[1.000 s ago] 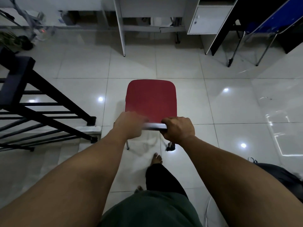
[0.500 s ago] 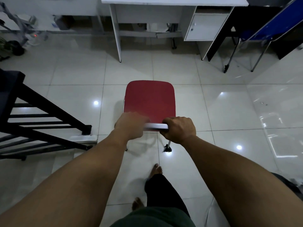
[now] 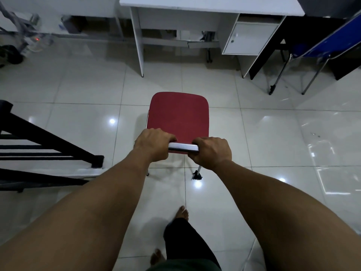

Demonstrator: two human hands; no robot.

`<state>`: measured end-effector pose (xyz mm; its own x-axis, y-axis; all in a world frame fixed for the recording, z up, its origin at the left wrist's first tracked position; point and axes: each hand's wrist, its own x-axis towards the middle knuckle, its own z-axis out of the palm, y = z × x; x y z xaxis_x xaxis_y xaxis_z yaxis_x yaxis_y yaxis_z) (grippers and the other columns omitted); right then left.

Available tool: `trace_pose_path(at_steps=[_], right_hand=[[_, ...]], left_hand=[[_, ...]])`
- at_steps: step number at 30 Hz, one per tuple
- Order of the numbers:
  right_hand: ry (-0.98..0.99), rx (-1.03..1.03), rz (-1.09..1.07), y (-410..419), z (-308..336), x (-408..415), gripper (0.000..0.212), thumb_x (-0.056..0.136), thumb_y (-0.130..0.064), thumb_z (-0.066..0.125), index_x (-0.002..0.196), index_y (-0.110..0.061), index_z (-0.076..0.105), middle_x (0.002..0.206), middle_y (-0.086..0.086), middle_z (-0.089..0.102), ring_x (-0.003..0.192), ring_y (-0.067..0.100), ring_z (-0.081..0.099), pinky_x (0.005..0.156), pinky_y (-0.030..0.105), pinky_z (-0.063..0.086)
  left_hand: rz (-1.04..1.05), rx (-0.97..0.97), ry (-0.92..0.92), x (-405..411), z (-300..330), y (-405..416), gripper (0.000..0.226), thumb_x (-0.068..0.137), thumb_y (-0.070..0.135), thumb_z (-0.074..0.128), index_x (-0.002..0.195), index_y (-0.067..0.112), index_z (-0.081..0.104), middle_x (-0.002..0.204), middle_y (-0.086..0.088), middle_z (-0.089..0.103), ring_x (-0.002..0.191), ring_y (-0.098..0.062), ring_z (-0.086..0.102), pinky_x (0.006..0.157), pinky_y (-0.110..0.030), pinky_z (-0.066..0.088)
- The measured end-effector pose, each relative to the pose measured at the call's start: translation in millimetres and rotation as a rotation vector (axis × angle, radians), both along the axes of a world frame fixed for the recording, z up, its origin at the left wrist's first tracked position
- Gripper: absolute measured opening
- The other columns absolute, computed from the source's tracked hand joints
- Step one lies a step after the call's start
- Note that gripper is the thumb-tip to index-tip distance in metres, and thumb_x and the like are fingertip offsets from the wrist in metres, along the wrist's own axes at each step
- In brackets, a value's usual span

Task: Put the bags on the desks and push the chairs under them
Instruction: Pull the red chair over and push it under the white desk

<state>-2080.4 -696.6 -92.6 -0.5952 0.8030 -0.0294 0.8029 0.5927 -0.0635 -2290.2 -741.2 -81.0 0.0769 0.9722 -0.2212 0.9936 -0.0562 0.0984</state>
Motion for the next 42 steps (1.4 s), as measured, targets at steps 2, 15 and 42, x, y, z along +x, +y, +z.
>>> trace_pose_path(at_steps=[2, 15, 42], right_hand=[[-0.007, -0.01, 0.006, 13, 0, -2, 0.033, 0.078, -0.059, 0.058, 0.085, -0.028, 0.066, 0.068, -0.006, 0.065, 0.056, 0.023, 0.059, 0.052, 0.026, 0.041], [-0.026, -0.041, 0.074, 82, 5, -1, 0.031, 0.078, -0.058, 0.056, 0.088, -0.03, 0.064, 0.073, -0.008, 0.064, 0.06, 0.022, 0.06, 0.053, 0.025, 0.033], [-0.026, -0.032, 0.08, 199, 9, -33, 0.031, 0.079, -0.058, 0.061, 0.091, -0.03, 0.068, 0.074, -0.007, 0.066, 0.059, 0.021, 0.061, 0.053, 0.024, 0.029]], left_hand=[[0.006, 0.0, -0.006, -1, 0, 12, 0.044, 0.075, 0.029, 0.063, 0.116, 0.046, 0.063, 0.088, 0.009, 0.071, 0.076, -0.018, 0.065, 0.07, -0.032, 0.054], [0.021, -0.032, -0.025, -2, -2, 73, 0.044, 0.074, 0.034, 0.062, 0.117, 0.042, 0.063, 0.092, 0.008, 0.073, 0.077, -0.018, 0.066, 0.074, -0.035, 0.057], [-0.056, 0.001, 0.037, -34, 0, 192, 0.045, 0.077, 0.034, 0.062, 0.121, 0.041, 0.061, 0.095, 0.009, 0.073, 0.081, -0.018, 0.067, 0.075, -0.036, 0.055]])
